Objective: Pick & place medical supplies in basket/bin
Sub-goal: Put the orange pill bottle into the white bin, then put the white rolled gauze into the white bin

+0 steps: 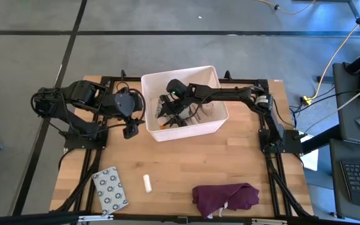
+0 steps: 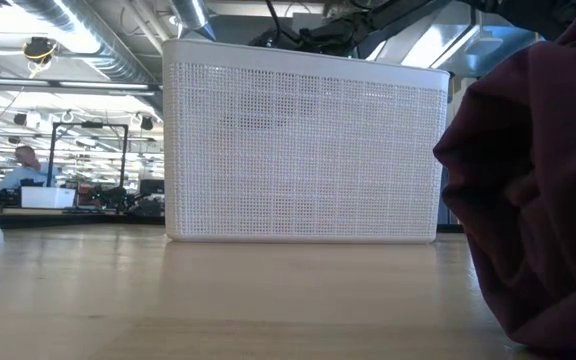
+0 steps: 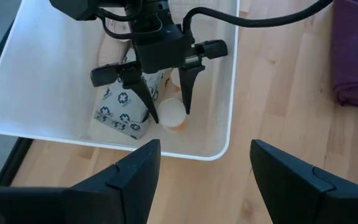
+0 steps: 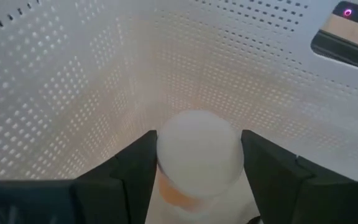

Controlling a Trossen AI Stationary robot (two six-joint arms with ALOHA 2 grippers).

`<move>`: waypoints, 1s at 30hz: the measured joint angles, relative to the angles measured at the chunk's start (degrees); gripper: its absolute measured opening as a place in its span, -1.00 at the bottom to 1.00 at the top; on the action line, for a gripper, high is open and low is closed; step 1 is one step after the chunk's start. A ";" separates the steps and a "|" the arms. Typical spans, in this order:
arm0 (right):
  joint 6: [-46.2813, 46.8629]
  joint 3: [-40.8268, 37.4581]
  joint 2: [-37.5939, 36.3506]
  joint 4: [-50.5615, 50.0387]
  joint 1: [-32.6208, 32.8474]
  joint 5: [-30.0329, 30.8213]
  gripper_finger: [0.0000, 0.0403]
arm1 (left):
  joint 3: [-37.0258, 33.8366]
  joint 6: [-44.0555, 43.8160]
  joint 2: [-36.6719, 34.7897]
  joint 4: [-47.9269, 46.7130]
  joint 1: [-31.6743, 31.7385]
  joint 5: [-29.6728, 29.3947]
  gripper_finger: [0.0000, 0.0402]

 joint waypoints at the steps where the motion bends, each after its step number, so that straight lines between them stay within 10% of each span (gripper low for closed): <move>1: -0.03 0.00 0.00 0.11 -0.01 -0.25 0.07 | 0.00 -0.32 0.00 0.00 0.00 0.00 0.19; 16: -1.41 -0.66 0.24 -5.74 0.66 3.25 0.64 | 0.00 1.74 0.00 -0.01 0.00 0.09 0.19; 30: 4.03 2.93 -11.75 -7.02 0.92 9.55 0.68 | 0.00 4.14 0.00 -0.04 -0.06 0.90 0.19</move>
